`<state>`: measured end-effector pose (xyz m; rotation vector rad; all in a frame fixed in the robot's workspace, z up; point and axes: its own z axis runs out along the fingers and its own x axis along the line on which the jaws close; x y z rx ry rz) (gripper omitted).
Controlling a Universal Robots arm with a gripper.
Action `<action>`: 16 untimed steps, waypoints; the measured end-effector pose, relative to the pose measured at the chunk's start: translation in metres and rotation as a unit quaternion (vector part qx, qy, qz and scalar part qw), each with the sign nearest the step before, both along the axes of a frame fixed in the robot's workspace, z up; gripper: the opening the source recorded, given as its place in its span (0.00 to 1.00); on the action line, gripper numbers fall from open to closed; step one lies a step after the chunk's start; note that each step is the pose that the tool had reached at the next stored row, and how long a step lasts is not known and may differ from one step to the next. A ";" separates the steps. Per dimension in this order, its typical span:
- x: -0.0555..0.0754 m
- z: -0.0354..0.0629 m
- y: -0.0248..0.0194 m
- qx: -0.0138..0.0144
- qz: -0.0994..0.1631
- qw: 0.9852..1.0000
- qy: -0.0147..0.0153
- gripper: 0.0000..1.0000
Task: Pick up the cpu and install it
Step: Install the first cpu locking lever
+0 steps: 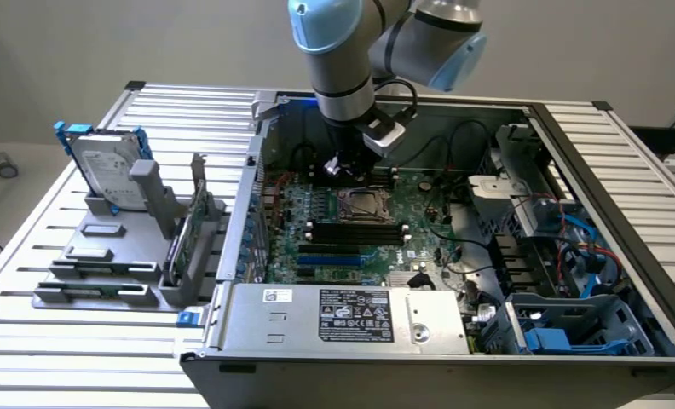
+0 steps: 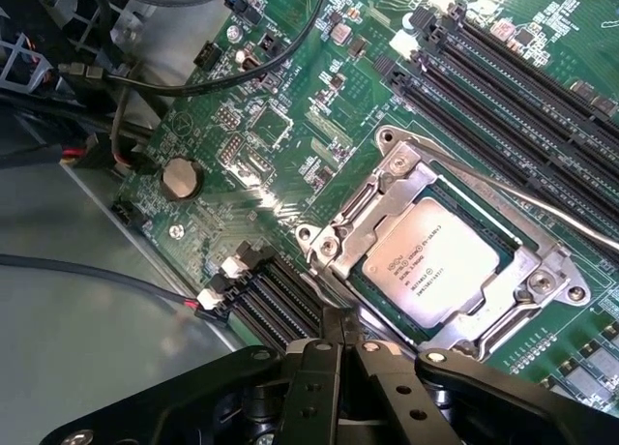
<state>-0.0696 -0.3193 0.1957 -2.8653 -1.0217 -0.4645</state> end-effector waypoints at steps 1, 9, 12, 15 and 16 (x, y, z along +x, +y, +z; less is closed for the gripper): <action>0.000 0.0000 0.0000 0.000 0.000 1.000 0.000 0.11; -0.001 0.0000 0.0002 0.000 0.000 1.000 0.000 0.11; -0.001 0.0000 0.0005 0.000 0.000 1.000 0.000 0.11; -0.001 0.0000 0.0006 0.000 0.000 1.000 0.000 0.11; -0.001 0.0000 0.0006 0.000 0.000 1.000 0.000 0.11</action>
